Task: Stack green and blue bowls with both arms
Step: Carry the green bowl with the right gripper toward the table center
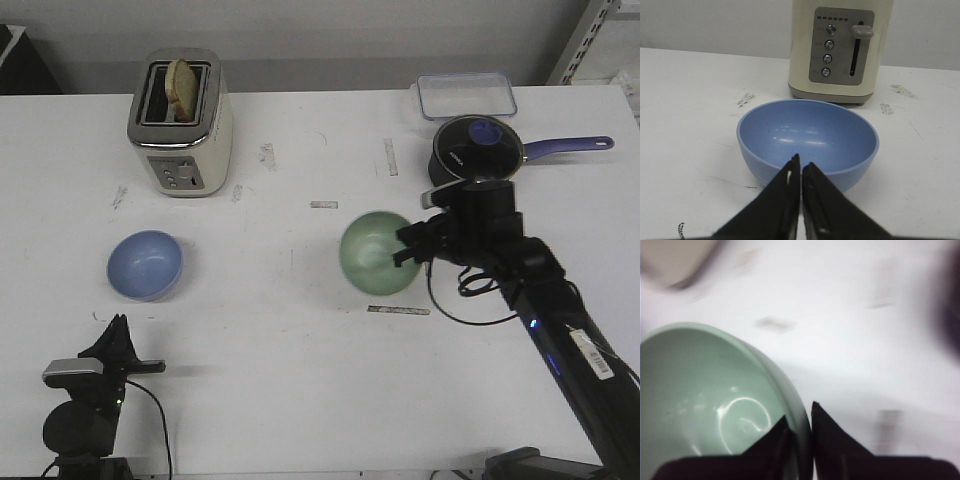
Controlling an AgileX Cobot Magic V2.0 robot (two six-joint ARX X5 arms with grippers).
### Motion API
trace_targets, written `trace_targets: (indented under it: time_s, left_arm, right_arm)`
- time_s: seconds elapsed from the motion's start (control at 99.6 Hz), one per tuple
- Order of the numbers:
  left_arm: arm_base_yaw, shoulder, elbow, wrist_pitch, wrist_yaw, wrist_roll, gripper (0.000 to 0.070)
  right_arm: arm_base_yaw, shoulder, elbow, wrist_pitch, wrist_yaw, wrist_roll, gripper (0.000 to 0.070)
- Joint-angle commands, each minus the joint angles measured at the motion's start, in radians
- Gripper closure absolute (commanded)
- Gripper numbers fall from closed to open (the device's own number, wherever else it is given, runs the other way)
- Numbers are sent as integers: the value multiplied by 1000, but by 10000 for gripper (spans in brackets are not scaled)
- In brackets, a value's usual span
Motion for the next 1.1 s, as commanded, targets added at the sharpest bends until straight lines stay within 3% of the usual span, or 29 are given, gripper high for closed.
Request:
trace_targets:
  time_s: [0.0,0.161,0.341,0.934,1.044,1.094]
  left_arm:
    - [3,-1,-21,16,-1,-2,697]
    - [3,-1,-21,16,-1,-2,697]
    - [3,-1,-21,13,-1,-3,697]
    - [3,-1,-21,12,0,-3,697]
    - [3,-1,-21,12,-1,-3,697]
    - [3,-1,-21,12,-1,-3,697]
  right_arm:
    - [101,32,10,4,-6,26,700]
    - [285,103,3,-24,19,-5,700]
    - [380,195,0,-47,110,-58,700]
    - [417,334,0,-10,98,-119,698]
    - [418,334,0,-8,98,-119,669]
    - [418,334,0,-10,98,-120,602]
